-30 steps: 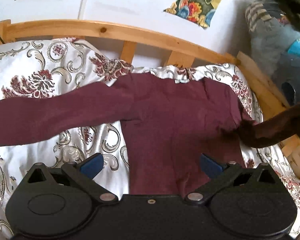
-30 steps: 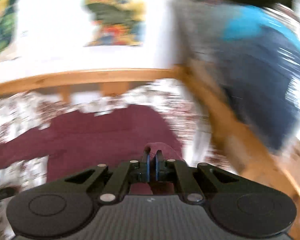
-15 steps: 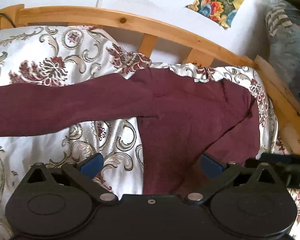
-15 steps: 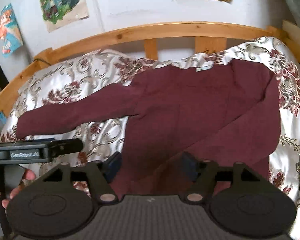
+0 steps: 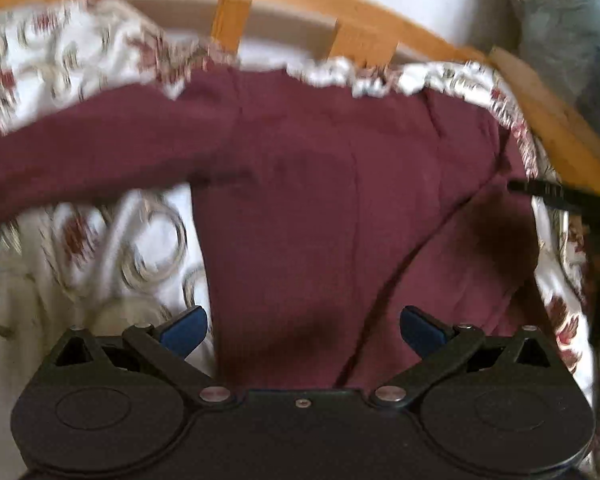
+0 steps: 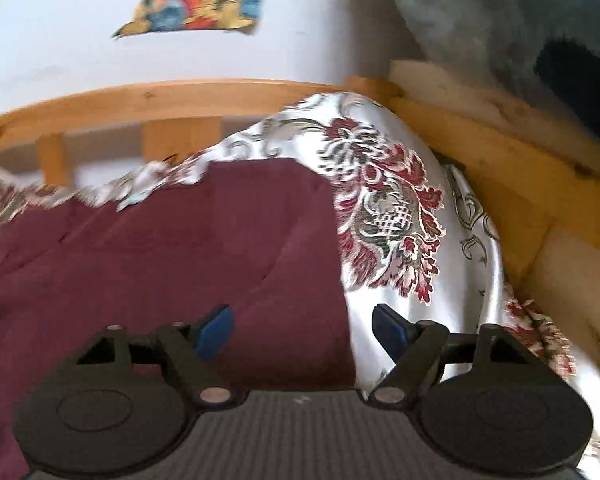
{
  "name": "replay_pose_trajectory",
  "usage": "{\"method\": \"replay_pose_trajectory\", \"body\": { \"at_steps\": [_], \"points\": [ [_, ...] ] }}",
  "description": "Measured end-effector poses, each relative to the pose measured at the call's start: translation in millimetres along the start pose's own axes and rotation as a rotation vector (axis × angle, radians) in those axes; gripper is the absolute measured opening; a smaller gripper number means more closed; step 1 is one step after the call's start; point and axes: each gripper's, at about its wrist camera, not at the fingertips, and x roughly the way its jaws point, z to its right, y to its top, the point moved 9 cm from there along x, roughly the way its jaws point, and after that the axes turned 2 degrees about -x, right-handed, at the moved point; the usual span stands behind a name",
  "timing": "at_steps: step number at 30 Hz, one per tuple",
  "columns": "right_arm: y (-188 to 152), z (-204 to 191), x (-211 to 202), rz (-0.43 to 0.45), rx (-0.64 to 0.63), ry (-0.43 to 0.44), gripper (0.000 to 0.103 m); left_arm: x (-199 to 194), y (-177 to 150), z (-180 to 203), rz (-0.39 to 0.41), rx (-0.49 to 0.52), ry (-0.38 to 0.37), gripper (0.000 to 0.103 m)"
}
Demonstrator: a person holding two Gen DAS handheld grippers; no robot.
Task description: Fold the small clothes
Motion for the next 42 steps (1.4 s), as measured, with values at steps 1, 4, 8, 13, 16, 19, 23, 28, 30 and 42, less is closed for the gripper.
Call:
{"method": "replay_pose_trajectory", "body": {
  "at_steps": [1,4,8,13,16,19,23,28,30,42],
  "points": [
    [1,3,9,-0.005,0.017,0.011,0.08,6,-4,-4,-0.02,-0.017,0.004,0.102],
    [-2,8,32,-0.046,0.064,0.063,0.033,15,-9,-2,-0.024,0.013,0.004,0.102],
    [11,13,26,-0.004,0.075,0.026,0.012,25,-18,15,-0.006,0.216,0.06,0.102],
    [4,18,33,-0.006,0.048,-0.033,0.032,29,-27,27,0.01,0.374,0.127,0.102],
    [1,23,24,-0.001,0.057,-0.055,0.058,29,-22,21,-0.013,0.308,0.103,0.102],
    [-7,32,7,-0.024,0.091,-0.087,0.076,21,-13,14,-0.009,0.247,0.099,0.102],
    [-27,32,-6,-0.082,0.012,-0.177,0.095,4,2,9,0.056,0.212,0.115,0.102],
    [-26,28,-20,-0.005,-0.006,-0.197,0.098,-27,20,3,0.155,0.168,0.171,0.102],
    [-23,24,-28,0.009,-0.01,-0.174,0.101,-40,25,0,0.187,0.148,0.185,0.102],
    [-35,30,-8,0.033,-0.211,-0.297,0.102,-67,16,-8,0.215,0.038,0.149,0.102]
  ]
}}
